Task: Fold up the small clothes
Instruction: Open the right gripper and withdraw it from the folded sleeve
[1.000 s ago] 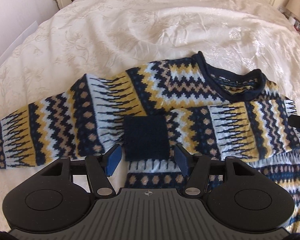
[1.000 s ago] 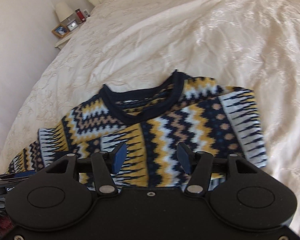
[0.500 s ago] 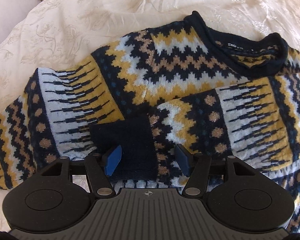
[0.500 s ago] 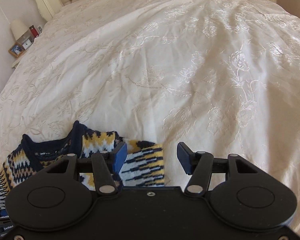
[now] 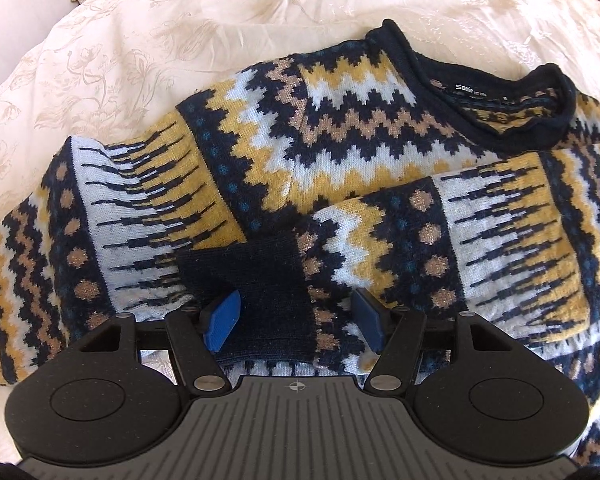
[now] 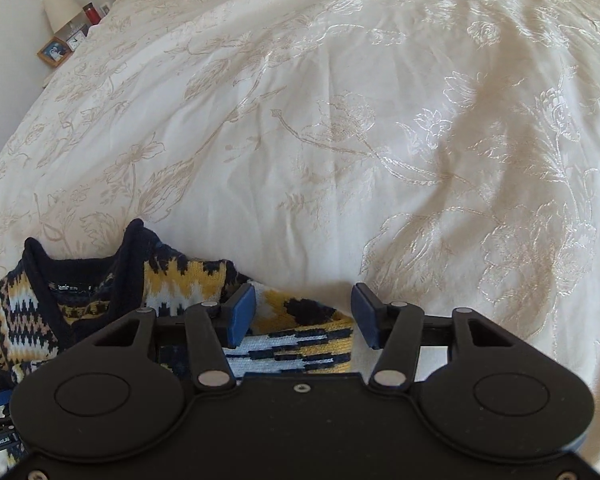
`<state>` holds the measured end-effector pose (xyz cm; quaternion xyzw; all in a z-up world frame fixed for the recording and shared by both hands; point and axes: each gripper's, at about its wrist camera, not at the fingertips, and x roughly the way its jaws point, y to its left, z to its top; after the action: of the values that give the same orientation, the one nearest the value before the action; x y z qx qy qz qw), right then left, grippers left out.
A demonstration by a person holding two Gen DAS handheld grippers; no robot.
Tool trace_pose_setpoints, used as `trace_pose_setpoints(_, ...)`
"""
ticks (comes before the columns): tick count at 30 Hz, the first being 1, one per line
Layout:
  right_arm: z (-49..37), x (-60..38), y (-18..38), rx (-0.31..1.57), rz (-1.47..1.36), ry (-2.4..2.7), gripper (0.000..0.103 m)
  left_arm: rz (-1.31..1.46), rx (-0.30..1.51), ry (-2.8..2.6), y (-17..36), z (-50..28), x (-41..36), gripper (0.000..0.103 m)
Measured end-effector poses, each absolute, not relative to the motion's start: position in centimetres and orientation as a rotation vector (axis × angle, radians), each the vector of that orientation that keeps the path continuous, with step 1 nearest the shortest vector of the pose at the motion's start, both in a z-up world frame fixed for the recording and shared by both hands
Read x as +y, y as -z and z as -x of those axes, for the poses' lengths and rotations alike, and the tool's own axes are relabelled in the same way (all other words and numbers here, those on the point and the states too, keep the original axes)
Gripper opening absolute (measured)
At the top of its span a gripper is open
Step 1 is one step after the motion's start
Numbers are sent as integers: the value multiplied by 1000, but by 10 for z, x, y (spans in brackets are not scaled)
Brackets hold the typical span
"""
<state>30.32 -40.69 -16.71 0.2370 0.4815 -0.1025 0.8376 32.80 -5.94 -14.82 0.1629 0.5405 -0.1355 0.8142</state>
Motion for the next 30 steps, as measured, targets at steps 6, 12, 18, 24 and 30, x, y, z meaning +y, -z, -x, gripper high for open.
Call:
trace_pose_setpoints(6, -297, -396, 150, 1002, -442, 203, 13, -341, 1142, 278, 146, -326, -60, 61)
trace_pose_setpoints(12, -281, -418, 160, 1050, -413, 419, 5, -327, 1126, 275, 146, -324, -58, 62)
trace_pose_setpoints(18, -261, -430, 150, 972, -478, 435, 16, -325, 1128, 275, 146, -323, -57, 62)
trace_pose_setpoints(24, -246, -401, 133, 926, -466, 377, 52, -326, 1115, 272, 147, -322, -57, 62)
trace_pose_setpoints(30, -235, -363, 150, 1027, -378, 307, 59, -330, 1111, 266, 146, -320, -58, 63)
